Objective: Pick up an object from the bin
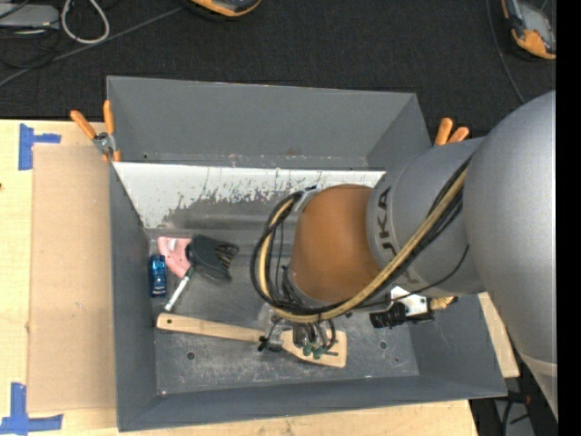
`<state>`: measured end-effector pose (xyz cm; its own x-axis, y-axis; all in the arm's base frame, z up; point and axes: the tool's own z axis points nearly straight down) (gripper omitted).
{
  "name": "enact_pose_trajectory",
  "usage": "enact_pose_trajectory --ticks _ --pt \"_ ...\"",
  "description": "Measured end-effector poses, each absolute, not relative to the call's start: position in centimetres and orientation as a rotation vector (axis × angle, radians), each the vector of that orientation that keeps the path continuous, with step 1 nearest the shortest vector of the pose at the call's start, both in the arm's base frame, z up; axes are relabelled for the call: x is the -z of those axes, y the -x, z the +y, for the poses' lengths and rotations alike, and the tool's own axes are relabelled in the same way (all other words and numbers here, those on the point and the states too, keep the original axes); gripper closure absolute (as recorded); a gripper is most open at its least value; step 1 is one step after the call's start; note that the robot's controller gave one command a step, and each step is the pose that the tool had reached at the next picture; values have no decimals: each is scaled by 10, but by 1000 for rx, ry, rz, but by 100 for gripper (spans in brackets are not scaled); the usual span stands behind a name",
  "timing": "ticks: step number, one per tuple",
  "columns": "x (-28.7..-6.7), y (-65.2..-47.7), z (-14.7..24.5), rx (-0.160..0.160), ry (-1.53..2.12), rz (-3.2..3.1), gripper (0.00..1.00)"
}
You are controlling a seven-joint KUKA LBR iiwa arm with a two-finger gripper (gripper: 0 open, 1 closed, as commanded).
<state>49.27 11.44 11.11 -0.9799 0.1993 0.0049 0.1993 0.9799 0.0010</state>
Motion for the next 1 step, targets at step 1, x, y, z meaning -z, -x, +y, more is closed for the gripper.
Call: enact_pose_trajectory --ticks 1 --pt "-130 -491 114 -1 314 -3114 100"
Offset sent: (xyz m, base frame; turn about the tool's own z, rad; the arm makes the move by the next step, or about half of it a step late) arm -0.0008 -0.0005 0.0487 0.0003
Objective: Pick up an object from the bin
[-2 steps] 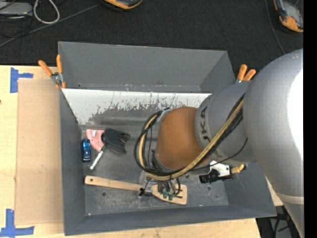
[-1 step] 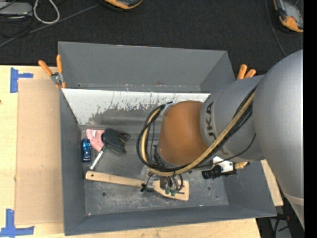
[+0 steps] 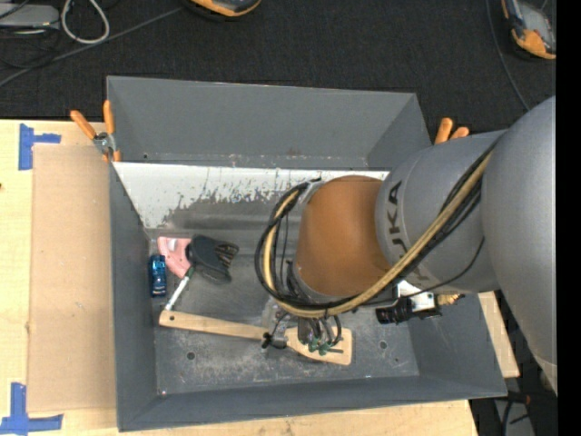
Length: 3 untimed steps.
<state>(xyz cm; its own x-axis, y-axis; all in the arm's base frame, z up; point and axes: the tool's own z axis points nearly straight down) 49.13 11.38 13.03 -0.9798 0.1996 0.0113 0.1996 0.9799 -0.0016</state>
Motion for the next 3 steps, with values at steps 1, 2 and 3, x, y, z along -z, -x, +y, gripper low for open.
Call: enact_pose_trajectory --ticks 1,2,3 --pt "-154 -493 114 2 315 -3119 100" --pt "-163 -493 113 3 315 -3117 100" --pt "-193 -492 113 1 313 -3115 100"
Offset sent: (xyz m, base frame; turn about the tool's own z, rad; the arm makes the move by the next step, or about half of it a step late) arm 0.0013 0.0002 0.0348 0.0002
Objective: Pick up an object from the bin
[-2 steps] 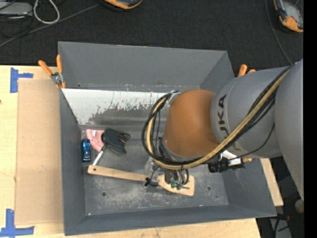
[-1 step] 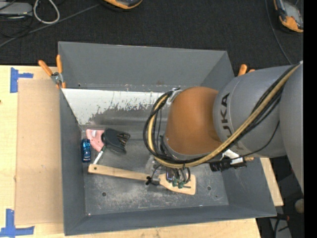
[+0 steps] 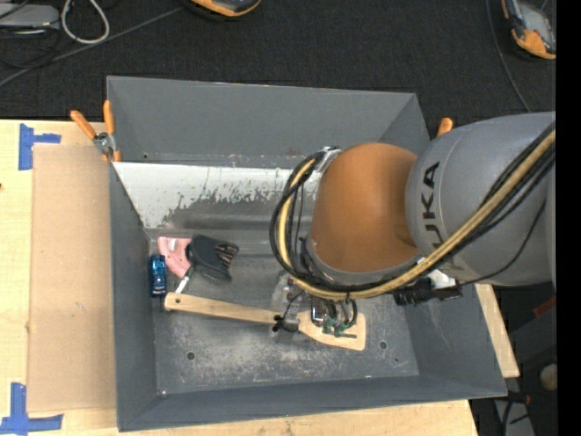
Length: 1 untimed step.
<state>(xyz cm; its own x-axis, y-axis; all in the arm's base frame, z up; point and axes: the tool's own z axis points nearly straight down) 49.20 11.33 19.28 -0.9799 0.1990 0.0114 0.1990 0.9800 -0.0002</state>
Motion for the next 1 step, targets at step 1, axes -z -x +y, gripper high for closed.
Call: enact_pose_trajectory --ticks 1 --pt "-212 -493 113 4 314 -3119 100"
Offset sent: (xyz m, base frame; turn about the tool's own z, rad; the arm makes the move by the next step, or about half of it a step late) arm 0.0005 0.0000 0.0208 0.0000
